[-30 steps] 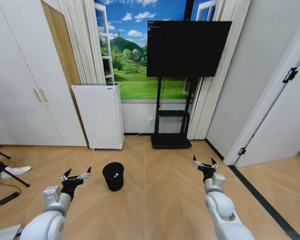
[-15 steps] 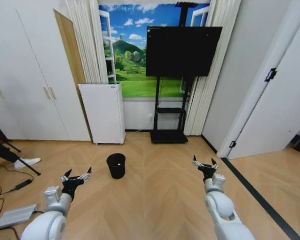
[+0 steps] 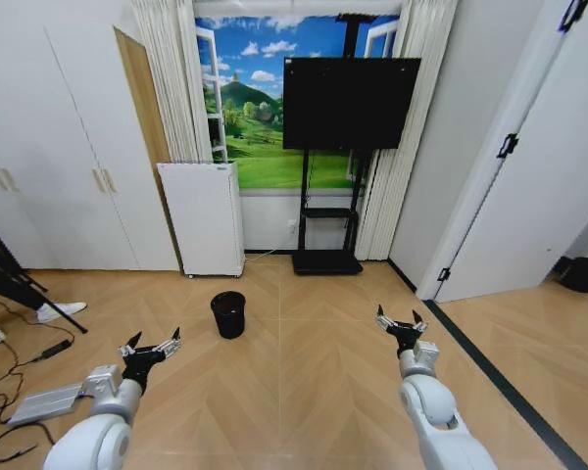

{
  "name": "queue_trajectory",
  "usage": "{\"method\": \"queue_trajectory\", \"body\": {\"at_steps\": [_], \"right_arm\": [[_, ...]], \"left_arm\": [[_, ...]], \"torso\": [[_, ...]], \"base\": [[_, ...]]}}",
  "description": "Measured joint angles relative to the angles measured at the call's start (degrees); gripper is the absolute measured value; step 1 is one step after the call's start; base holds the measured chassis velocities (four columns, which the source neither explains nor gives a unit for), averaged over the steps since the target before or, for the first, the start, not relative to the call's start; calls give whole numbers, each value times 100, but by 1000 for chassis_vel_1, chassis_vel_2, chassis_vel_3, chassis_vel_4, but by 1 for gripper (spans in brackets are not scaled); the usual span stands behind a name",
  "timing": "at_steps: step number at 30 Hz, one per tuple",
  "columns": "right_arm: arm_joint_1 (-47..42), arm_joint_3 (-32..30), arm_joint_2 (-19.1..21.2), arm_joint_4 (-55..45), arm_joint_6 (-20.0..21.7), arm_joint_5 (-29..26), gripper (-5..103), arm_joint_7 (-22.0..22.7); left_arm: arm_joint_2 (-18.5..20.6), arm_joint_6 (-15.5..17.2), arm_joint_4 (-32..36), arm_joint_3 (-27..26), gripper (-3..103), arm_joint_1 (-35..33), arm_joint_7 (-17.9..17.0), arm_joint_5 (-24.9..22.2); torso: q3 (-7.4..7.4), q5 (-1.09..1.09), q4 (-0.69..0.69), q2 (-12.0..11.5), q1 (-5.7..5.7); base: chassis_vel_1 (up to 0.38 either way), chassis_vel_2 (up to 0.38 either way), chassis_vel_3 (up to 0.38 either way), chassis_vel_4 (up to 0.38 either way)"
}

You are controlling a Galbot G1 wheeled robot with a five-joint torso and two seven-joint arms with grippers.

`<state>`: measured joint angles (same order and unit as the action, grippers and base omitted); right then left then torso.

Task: Pick up the trash bin and place the garbage on the floor into it.

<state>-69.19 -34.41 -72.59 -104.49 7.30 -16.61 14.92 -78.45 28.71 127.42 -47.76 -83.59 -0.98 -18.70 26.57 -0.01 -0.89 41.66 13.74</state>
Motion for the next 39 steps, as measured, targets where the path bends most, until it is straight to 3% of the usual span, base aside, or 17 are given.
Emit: {"method": "queue_trajectory", "body": {"at_steps": [7,8,10,16,19,20,23,25,26,27,28,31,36,39], "right_arm": [[14,6,-6,48,-7,-35,100,2],[10,3,-18,30,23,-94,100,9],[-8,-7,-22,-138,352,-587,100,14],[97,-35,41,-410,575,-1193,100,-35],[113,-85,77,-569,595,-1513,100,-193],[76,-120,97,-650,483,-1689,100,-481],[19,-123,89,-622,174,-1600,100,-764],[-21,-119,17,-374,-556,-834,100,-1165],[-21,-119,17,-374,-556,-834,100,-1165],[-8,-118,-34,-244,-926,-306,100,-1231],[-8,-118,-34,-244,-926,-306,100,-1231],[-13,-192,-130,-128,-1191,496,100,-1169],[-58,-235,-149,-144,-1206,563,100,-1084],[-202,-358,-69,-241,-1191,542,100,-1388]], "left_arm": [[13,0,-10,20,100,18,-77,-111],[30,5,-54,51,100,69,-171,-304],[101,52,-128,103,100,196,-290,-629],[210,56,-139,77,100,304,-284,-820],[266,-57,-140,104,100,315,-95,-931],[297,-228,-140,144,100,310,72,-1022],[352,-344,-144,188,100,306,172,-1094],[490,-360,-224,210,100,343,182,-1113],[490,-360,-224,210,100,343,182,-1113],[563,-345,-272,210,100,392,87,-1121],[563,-345,-272,210,100,392,87,-1121],[699,-288,-365,223,100,509,-180,-1170],[703,-295,-366,227,100,495,-245,-1065],[690,-319,-338,185,100,407,-8,-687]], "torso": [[0,2,2,-1,2],[-1,0,1,-1,0],[-1,0,-1,-1,-2],[-1,1,2,-1,-1],[-1,0,2,-1,-1],[-1,-1,1,0,-1],[-2,0,0,0,-2],[-2,2,0,0,-2],[-2,2,0,0,-2],[-1,1,0,0,-2],[-1,1,0,0,-2],[-1,1,1,0,-2],[-1,1,0,0,-2],[-1,0,2,0,-2]], "base": [[-12,20,17,-14],[0,0,0,0],[0,0,0,0],[0,0,0,0],[0,0,0,0],[0,0,0,0],[0,0,0,0],[0,0,0,0],[0,0,0,0],[0,0,0,0],[0,0,0,0],[0,0,0,0],[0,0,0,0],[0,0,0,0]]}}
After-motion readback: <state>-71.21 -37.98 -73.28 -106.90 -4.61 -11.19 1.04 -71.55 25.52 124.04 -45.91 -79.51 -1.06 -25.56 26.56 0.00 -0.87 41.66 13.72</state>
